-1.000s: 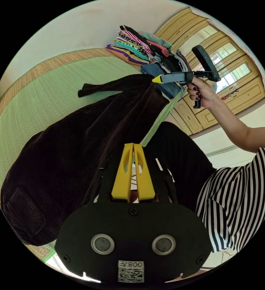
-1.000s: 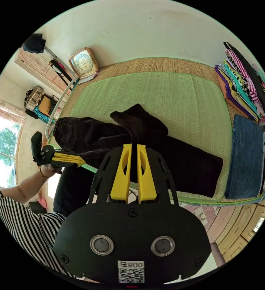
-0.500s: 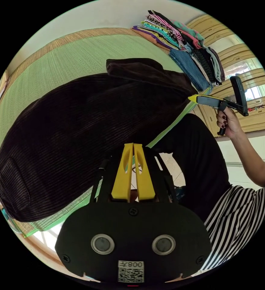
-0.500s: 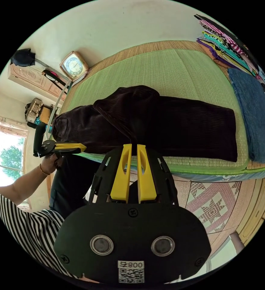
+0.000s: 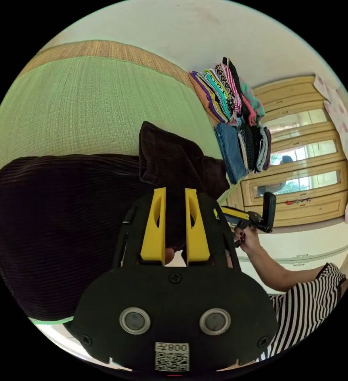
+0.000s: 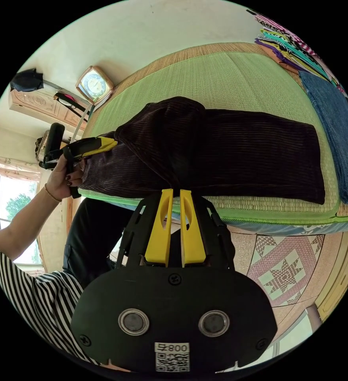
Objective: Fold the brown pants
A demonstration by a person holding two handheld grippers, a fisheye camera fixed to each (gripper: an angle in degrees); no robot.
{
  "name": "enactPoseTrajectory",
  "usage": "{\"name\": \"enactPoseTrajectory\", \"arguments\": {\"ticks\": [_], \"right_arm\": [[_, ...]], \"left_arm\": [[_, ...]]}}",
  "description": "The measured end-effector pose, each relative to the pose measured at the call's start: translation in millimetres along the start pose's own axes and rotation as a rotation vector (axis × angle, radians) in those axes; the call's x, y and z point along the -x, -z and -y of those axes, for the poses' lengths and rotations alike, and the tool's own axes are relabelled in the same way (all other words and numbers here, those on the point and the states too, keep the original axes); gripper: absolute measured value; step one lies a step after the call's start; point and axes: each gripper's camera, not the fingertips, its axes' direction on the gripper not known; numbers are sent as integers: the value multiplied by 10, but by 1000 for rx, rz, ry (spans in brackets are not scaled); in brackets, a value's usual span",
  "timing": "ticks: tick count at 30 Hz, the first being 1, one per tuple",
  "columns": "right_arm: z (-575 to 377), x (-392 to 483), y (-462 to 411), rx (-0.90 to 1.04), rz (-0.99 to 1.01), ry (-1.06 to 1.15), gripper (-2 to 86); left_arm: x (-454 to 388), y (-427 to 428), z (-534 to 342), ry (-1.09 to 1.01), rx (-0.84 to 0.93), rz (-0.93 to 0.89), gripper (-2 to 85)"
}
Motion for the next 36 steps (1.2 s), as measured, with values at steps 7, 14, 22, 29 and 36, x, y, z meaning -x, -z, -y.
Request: {"name": "enactPoseTrajectory", "arguments": {"ticks": [7, 14, 22, 29, 36], "right_arm": [[-107, -215, 18, 3, 48, 5, 29], [-223, -399, 24, 3, 95, 0, 30], [-364, -508, 10, 3, 111, 3, 30], [-522, -527, 32, -5, 85, 25, 43], [-737, -378, 458, -213, -12, 77, 92]], "left_arm": [[245, -146, 206, 40, -51, -50, 12], [279, -153, 98, 25, -117, 126, 30], [967, -547, 60, 282, -127, 10, 78], [907, -827, 117, 212, -169, -72, 46], [296, -1268, 262, -47, -115, -100, 38]]}}
